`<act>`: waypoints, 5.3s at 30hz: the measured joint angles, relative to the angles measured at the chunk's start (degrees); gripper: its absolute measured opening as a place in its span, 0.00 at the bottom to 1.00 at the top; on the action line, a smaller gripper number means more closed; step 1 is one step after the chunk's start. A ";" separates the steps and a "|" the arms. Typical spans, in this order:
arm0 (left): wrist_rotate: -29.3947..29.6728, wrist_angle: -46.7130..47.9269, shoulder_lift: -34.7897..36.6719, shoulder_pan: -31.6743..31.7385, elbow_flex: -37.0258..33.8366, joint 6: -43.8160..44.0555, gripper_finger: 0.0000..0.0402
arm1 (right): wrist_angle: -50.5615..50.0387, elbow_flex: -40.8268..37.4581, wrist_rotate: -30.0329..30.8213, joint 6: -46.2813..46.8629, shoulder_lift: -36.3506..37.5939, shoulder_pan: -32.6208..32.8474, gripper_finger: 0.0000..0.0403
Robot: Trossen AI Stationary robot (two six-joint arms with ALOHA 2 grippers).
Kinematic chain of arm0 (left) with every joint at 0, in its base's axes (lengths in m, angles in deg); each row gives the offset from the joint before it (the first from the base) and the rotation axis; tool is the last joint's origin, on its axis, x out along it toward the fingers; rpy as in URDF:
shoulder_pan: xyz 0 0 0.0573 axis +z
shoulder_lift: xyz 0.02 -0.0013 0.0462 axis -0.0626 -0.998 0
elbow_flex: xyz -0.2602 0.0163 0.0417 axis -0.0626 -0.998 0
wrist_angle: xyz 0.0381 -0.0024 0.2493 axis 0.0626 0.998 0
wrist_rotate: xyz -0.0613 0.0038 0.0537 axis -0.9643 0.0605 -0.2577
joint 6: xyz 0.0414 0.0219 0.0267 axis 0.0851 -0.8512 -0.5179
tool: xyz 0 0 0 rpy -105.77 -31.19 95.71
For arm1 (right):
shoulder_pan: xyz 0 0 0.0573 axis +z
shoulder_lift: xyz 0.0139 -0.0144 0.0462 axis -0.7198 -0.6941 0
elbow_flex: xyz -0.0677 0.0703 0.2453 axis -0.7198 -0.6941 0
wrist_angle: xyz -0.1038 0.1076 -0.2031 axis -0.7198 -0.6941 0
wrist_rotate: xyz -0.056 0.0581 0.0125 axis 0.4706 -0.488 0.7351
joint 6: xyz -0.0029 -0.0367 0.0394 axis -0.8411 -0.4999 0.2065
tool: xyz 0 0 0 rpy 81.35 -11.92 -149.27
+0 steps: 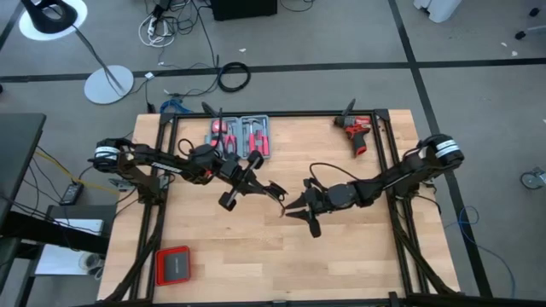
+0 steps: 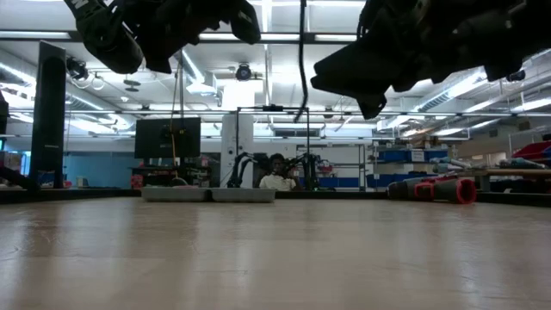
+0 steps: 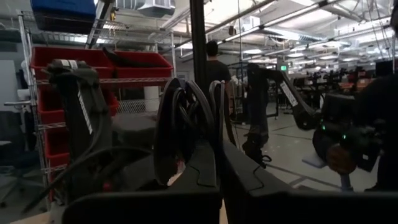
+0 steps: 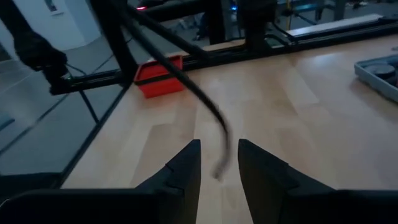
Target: Coil cords
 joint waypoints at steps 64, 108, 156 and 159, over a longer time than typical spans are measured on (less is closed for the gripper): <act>1.55 -3.14 0.02 -2.57 0.00 0.17 0.00 | -9.91 10.27 -9.42 -9.80 -2.42 -11.32 0.01; 3.41 13.24 -12.35 -8.96 5.40 7.01 0.00 | -19.64 11.80 -5.78 -13.02 -0.94 -8.38 0.01; 8.66 24.85 -12.24 -8.62 5.35 7.87 0.00 | -32.87 11.80 6.50 -16.47 10.76 1.89 0.01; 9.88 24.83 -12.24 -8.14 5.35 7.81 0.00 | -33.01 11.80 7.68 -15.55 10.78 3.10 0.01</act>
